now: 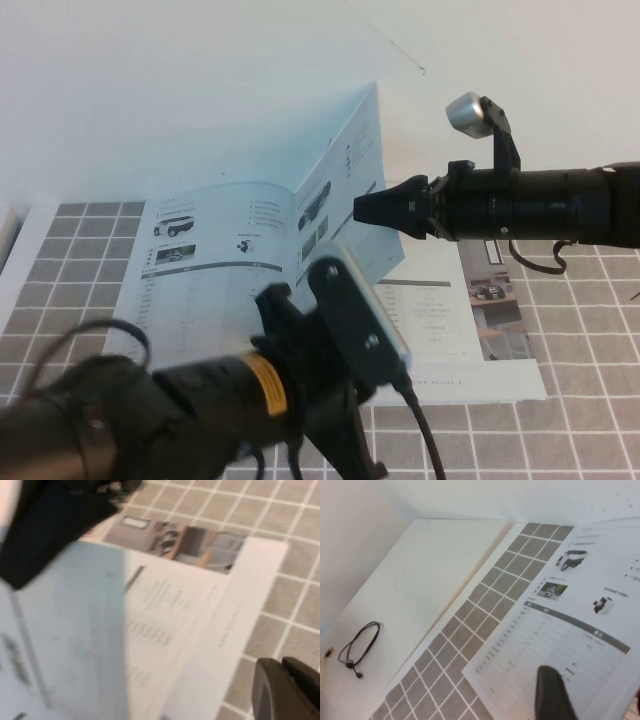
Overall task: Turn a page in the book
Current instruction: Open the closed book
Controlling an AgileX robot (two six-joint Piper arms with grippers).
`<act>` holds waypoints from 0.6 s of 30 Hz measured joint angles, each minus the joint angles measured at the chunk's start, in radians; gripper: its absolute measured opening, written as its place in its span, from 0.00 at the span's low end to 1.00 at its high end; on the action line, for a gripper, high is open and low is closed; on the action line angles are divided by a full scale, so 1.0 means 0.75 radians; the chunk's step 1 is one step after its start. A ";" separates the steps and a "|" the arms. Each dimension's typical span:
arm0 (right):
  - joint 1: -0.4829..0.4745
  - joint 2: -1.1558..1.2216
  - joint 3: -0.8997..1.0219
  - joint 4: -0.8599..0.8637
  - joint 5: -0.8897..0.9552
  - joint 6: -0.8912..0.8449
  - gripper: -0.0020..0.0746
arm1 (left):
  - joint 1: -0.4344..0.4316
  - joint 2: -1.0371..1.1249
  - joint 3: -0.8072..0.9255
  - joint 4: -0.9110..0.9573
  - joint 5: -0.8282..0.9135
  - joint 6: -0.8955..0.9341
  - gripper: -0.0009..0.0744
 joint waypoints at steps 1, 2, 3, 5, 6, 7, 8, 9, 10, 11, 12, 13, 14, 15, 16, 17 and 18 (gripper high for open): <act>0.000 0.000 0.000 0.000 0.000 0.003 0.49 | -0.020 0.020 0.026 -0.003 -0.047 0.000 0.01; 0.000 0.000 0.000 0.000 0.002 0.006 0.49 | -0.030 0.041 0.041 -0.009 -0.077 0.000 0.01; 0.000 0.000 0.000 0.000 0.003 0.006 0.49 | -0.038 0.072 0.047 -0.018 -0.098 0.013 0.01; 0.000 0.000 0.000 0.000 0.005 0.008 0.49 | -0.041 0.132 0.052 -0.026 -0.120 0.067 0.01; 0.000 0.000 0.000 0.000 0.005 0.009 0.49 | -0.041 0.162 0.052 -0.029 -0.123 0.120 0.01; 0.000 0.000 0.000 0.000 0.005 0.009 0.49 | -0.041 0.188 0.052 -0.029 -0.125 0.184 0.01; 0.000 0.000 0.000 0.000 0.005 0.011 0.49 | -0.041 0.210 0.052 -0.029 -0.125 0.239 0.01; 0.000 0.000 0.000 0.000 0.005 0.011 0.49 | -0.041 0.225 0.052 -0.029 -0.125 0.303 0.01; 0.000 0.000 0.000 0.000 0.005 0.011 0.49 | -0.041 0.234 0.052 -0.029 -0.125 0.356 0.01; 0.000 0.000 0.000 0.000 0.005 0.011 0.49 | -0.041 0.240 0.052 -0.029 -0.125 0.399 0.01; 0.000 0.000 0.000 0.000 0.005 0.011 0.49 | -0.041 0.243 0.052 -0.029 -0.125 0.432 0.01; 0.000 0.000 0.000 0.000 0.005 0.011 0.49 | -0.041 0.243 0.052 -0.029 -0.125 0.456 0.01; 0.000 0.000 0.000 0.000 0.005 0.011 0.49 | -0.041 0.245 0.052 -0.033 -0.125 0.469 0.01; 0.000 0.000 0.000 0.000 0.005 0.011 0.49 | -0.041 0.245 0.052 -0.051 -0.125 0.475 0.01; 0.000 0.000 0.000 0.000 0.005 0.011 0.49 | -0.041 0.245 0.052 -0.090 -0.125 0.478 0.01; 0.000 0.000 0.000 0.000 0.005 0.011 0.49 | -0.041 0.245 0.052 -0.146 -0.125 0.486 0.01; 0.000 0.000 0.000 0.000 0.005 0.011 0.49 | -0.036 0.243 0.052 -0.212 -0.125 0.493 0.01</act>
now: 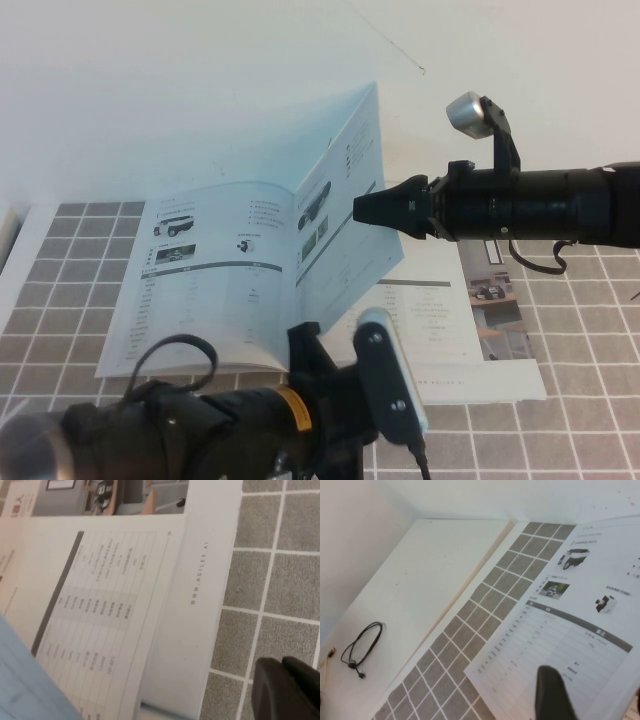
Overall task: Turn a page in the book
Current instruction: Open the closed book
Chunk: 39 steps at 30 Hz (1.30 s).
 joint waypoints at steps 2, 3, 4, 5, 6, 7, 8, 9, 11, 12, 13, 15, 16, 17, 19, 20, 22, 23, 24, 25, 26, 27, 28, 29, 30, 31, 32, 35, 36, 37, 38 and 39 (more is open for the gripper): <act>0.000 0.000 0.000 -0.003 0.000 0.000 0.49 | 0.012 -0.021 0.000 -0.127 0.000 0.031 0.01; 0.000 0.000 0.000 -0.006 0.000 0.000 0.49 | 0.023 -0.038 0.000 -0.198 0.000 0.057 0.01; 0.000 0.000 0.000 -0.011 0.000 0.003 0.49 | 0.038 -0.058 0.000 -0.267 0.010 0.096 0.01; 0.000 0.000 0.000 -0.014 0.000 0.001 0.49 | 0.055 -0.075 -0.003 -0.317 0.027 0.133 0.01; 0.000 0.000 0.000 -0.014 0.000 0.004 0.49 | 0.079 -0.093 -0.014 -0.370 0.071 0.176 0.01; 0.000 0.000 0.000 -0.016 0.000 0.003 0.49 | 0.109 -0.107 -0.028 -0.405 0.136 0.206 0.01; 0.000 0.000 0.000 -0.016 0.000 0.003 0.49 | 0.137 -0.115 -0.044 -0.415 0.206 0.218 0.01; 0.000 0.000 0.000 -0.019 0.000 0.003 0.49 | 0.173 -0.117 -0.071 -0.406 0.312 0.221 0.01; 0.000 0.000 0.000 -0.019 0.000 0.003 0.49 | 0.231 -0.117 -0.131 -0.330 0.518 0.158 0.01; 0.000 0.000 0.000 -0.019 0.000 0.004 0.49 | 0.250 -0.112 -0.168 -0.257 0.628 0.101 0.01; 0.000 0.000 0.000 -0.019 0.000 0.004 0.49 | 0.256 -0.109 -0.200 -0.205 0.711 0.062 0.01; 0.000 0.000 0.000 -0.019 0.000 0.004 0.49 | 0.261 -0.091 -0.282 -0.006 0.915 -0.109 0.01; 0.000 0.000 0.000 -0.019 -0.003 0.004 0.49 | 0.261 -0.079 -0.314 0.083 0.992 -0.207 0.01; 0.000 0.000 0.000 -0.019 -0.005 0.004 0.49 | 0.259 -0.069 -0.335 0.181 1.041 -0.301 0.01; 0.000 0.000 0.000 -0.019 -0.005 0.004 0.49 | 0.259 -0.040 -0.364 0.434 1.101 -0.615 0.01; 0.000 0.000 0.000 -0.019 -0.005 0.004 0.49 | 0.259 -0.027 -0.366 0.592 1.107 -0.810 0.01; 0.000 0.000 0.000 -0.019 -0.005 0.004 0.49 | 0.262 -0.010 -0.359 0.876 1.083 -1.163 0.01; 0.000 0.000 0.000 -0.019 -0.005 0.004 0.49 | 0.264 -0.009 -0.343 1.015 1.040 -1.344 0.01; 0.000 0.000 0.000 -0.019 -0.005 0.004 0.49 | 0.264 -0.012 -0.324 1.114 0.974 -1.505 0.01; 0.000 0.000 0.000 -0.019 -0.005 0.004 0.49 | 0.267 -0.024 -0.299 1.227 0.890 -1.651 0.01; 0.000 0.000 0.000 -0.019 -0.005 0.004 0.49 | 0.267 -0.040 -0.271 1.333 0.792 -1.788 0.01; 0.000 0.000 0.000 -0.019 -0.005 0.006 0.49 | 0.267 -0.056 -0.245 1.417 0.711 -1.899 0.01; 0.000 0.000 0.000 -0.019 -0.005 0.009 0.49 | 0.261 -0.077 -0.213 1.533 0.617 -2.047 0.01; 0.000 0.000 0.000 -0.019 -0.008 0.009 0.49 | 0.253 -0.093 -0.190 1.660 0.556 -2.177 0.01; 0.000 0.000 0.000 -0.019 -0.008 0.010 0.49 | 0.238 -0.110 -0.164 1.802 0.506 -2.355 0.01; 0.000 0.000 0.000 -0.019 -0.010 0.013 0.49 | 0.216 -0.122 -0.139 1.955 0.488 -2.548 0.01; 0.000 0.000 0.000 -0.019 -0.014 0.013 0.49 | 0.190 -0.132 -0.111 2.115 0.497 -2.754 0.01; 0.000 0.000 0.000 -0.010 -0.014 0.013 0.49 | 0.121 -0.135 -0.023 2.468 0.581 -3.369 0.01; 0.000 0.000 0.000 -0.010 -0.014 0.013 0.49 | 0.109 -0.135 -0.005 2.514 0.590 -3.479 0.01; 0.000 0.000 0.000 -0.010 -0.017 0.013 0.49 | 0.104 -0.135 0.010 2.553 0.590 -3.562 0.01; 0.000 0.000 0.000 -0.010 -0.017 0.013 0.49 | 0.099 -0.135 0.026 2.579 0.585 -3.639 0.01; 0.000 0.000 0.000 -0.010 -0.017 0.013 0.49 | 0.089 -0.135 0.039 2.595 0.573 -3.697 0.01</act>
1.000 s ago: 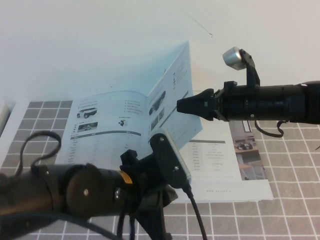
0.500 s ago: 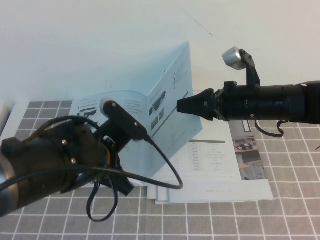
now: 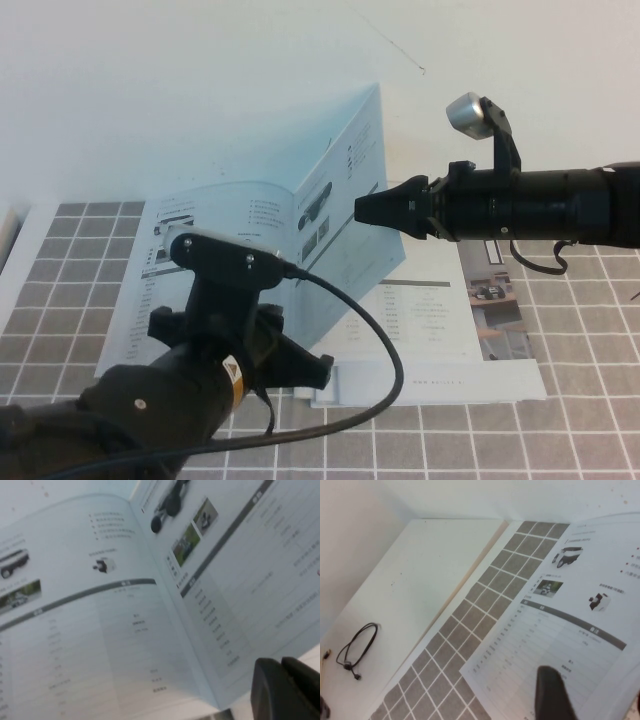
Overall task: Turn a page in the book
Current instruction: Open the closed book
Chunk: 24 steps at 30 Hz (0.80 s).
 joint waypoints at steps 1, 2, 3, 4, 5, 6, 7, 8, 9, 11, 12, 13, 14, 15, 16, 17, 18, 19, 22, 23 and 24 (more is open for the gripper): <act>0.000 0.000 0.000 0.000 0.000 0.000 0.49 | -0.010 0.000 0.011 0.007 -0.008 -0.043 0.01; 0.000 0.000 0.000 0.000 0.000 0.000 0.49 | -0.021 0.000 0.018 0.011 -0.017 -0.087 0.01; 0.000 0.000 0.000 0.000 0.000 0.000 0.49 | -0.035 0.000 0.024 0.017 -0.030 -0.125 0.01; 0.000 0.000 0.000 0.000 0.000 0.000 0.49 | -0.049 0.000 0.027 0.026 -0.048 -0.158 0.01; 0.000 0.000 0.000 0.000 0.000 0.000 0.49 | -0.059 0.000 0.027 0.029 -0.075 -0.170 0.01; 0.000 0.000 0.000 0.000 0.000 0.000 0.49 | -0.071 0.000 0.027 0.032 -0.105 -0.146 0.01; 0.000 0.000 0.000 0.000 -0.001 0.000 0.49 | -0.074 0.000 0.027 0.034 -0.141 -0.055 0.01; 0.000 0.000 0.000 0.000 -0.001 0.000 0.49 | -0.076 -0.003 0.027 0.034 -0.187 0.089 0.01; 0.000 0.000 0.000 0.000 -0.001 0.000 0.49 | -0.079 -0.003 0.027 0.035 -0.225 0.225 0.01; 0.000 0.000 0.000 0.000 -0.001 0.000 0.49 | -0.082 -0.003 0.027 0.031 -0.305 0.547 0.01; 0.000 0.000 0.000 0.000 -0.001 0.000 0.49 | -0.082 -0.003 0.027 0.015 -0.321 0.648 0.01; 0.000 0.000 0.000 0.000 -0.001 0.000 0.49 | -0.082 -0.005 0.027 -0.023 -0.324 0.755 0.01; 0.000 0.000 0.000 0.000 -0.001 0.000 0.49 | -0.082 -0.005 0.027 -0.077 -0.314 0.850 0.01; 0.000 0.000 0.000 0.000 -0.001 0.000 0.49 | -0.082 -0.005 0.027 -0.132 -0.297 0.944 0.01; 0.000 0.000 0.000 0.000 -0.001 0.000 0.49 | -0.082 -0.005 0.027 -0.217 -0.278 1.053 0.01; 0.000 0.000 0.000 0.000 -0.001 0.000 0.49 | -0.082 -0.005 0.027 -0.317 -0.256 1.183 0.01; 0.000 0.000 0.000 0.000 -0.001 0.000 0.49 | -0.082 -0.005 0.027 -0.409 -0.233 1.305 0.01; 0.000 0.000 0.000 0.000 -0.001 0.000 0.49 | -0.082 -0.005 0.027 -0.538 -0.192 1.477 0.01; 0.000 0.000 0.000 0.000 -0.001 0.000 0.49 | -0.082 0.004 0.004 -1.004 0.013 2.067 0.01; 0.000 0.000 0.000 0.000 -0.001 0.000 0.49 | -0.082 0.013 -0.014 -1.180 0.094 2.286 0.01; 0.000 0.000 0.000 0.000 -0.001 0.000 0.49 | -0.082 0.020 -0.032 -1.329 0.162 2.486 0.01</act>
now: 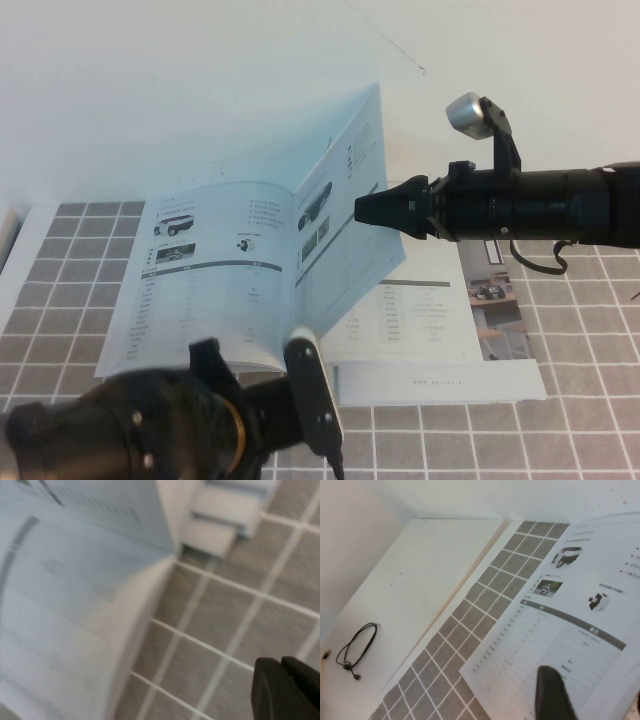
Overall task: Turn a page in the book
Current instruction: Open the closed book
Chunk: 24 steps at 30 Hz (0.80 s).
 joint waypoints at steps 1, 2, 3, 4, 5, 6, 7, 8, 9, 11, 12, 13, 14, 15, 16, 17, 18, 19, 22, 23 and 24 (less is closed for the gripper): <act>0.000 0.000 0.000 0.002 0.000 0.000 0.49 | 0.000 0.000 -0.019 -0.196 0.046 0.186 0.01; 0.000 0.000 0.000 0.002 -0.002 0.000 0.49 | 0.000 0.002 -0.035 -0.362 0.073 0.322 0.01; 0.000 0.000 0.000 0.002 -0.002 0.000 0.49 | 0.000 0.002 -0.056 -0.581 0.093 0.499 0.01; 0.000 0.000 0.000 0.002 -0.002 0.000 0.49 | -0.006 0.002 -0.076 -0.805 0.099 0.678 0.01; 0.000 0.000 0.000 0.002 -0.002 0.000 0.49 | -0.014 0.002 -0.091 -1.033 0.096 0.847 0.01; 0.000 0.000 0.000 0.002 -0.002 0.002 0.49 | -0.020 0.002 -0.099 -1.257 0.080 0.963 0.01; 0.000 0.000 0.000 0.002 -0.002 0.003 0.49 | -0.029 0.002 -0.102 -1.467 0.039 1.077 0.01; 0.000 0.000 0.000 0.002 -0.002 0.007 0.49 | -0.039 0.002 -0.105 -1.656 -0.024 1.154 0.01; 0.000 0.000 0.000 0.002 -0.002 0.013 0.49 | -0.047 0.003 -0.108 -1.794 -0.084 1.203 0.01; 0.000 0.000 0.000 0.002 -0.002 0.022 0.49 | -0.068 0.006 -0.113 -2.084 -0.314 1.264 0.01; 0.000 0.000 0.000 0.002 -0.002 0.029 0.49 | -0.082 0.006 -0.113 -2.178 -0.410 1.284 0.01; 0.000 0.000 0.000 0.005 -0.002 0.039 0.49 | -0.095 0.009 -0.113 -2.274 -0.529 1.303 0.01; 0.000 0.000 0.000 0.005 -0.002 0.047 0.49 | -0.107 0.011 -0.113 -2.344 -0.636 1.320 0.01; 0.000 0.000 0.000 0.007 -0.002 0.050 0.49 | -0.112 0.014 -0.113 -2.392 -0.712 1.327 0.01; 0.000 0.000 0.000 0.007 -0.002 0.053 0.49 | -0.117 0.021 -0.113 -2.422 -0.789 1.332 0.01; 0.000 0.000 0.000 0.007 -0.002 0.053 0.49 | -0.119 0.034 -0.113 -2.445 -0.848 1.342 0.01; 0.000 0.000 0.000 0.007 -0.002 0.053 0.49 | -0.119 0.053 -0.113 -2.455 -0.886 1.344 0.01; 0.000 0.000 0.000 0.007 -0.002 0.056 0.49 | -0.119 0.078 -0.113 -2.458 -0.924 1.350 0.01; 0.000 0.000 0.000 0.010 -0.002 0.056 0.49 | -0.119 0.172 -0.113 -2.408 -1.009 1.338 0.01; 0.000 0.000 0.000 0.010 -0.002 0.056 0.49 | -0.121 0.209 -0.113 -2.372 -1.046 1.320 0.01; 0.000 0.000 0.000 0.010 -0.002 0.056 0.49 | -0.127 0.239 -0.113 -2.349 -1.084 1.310 0.01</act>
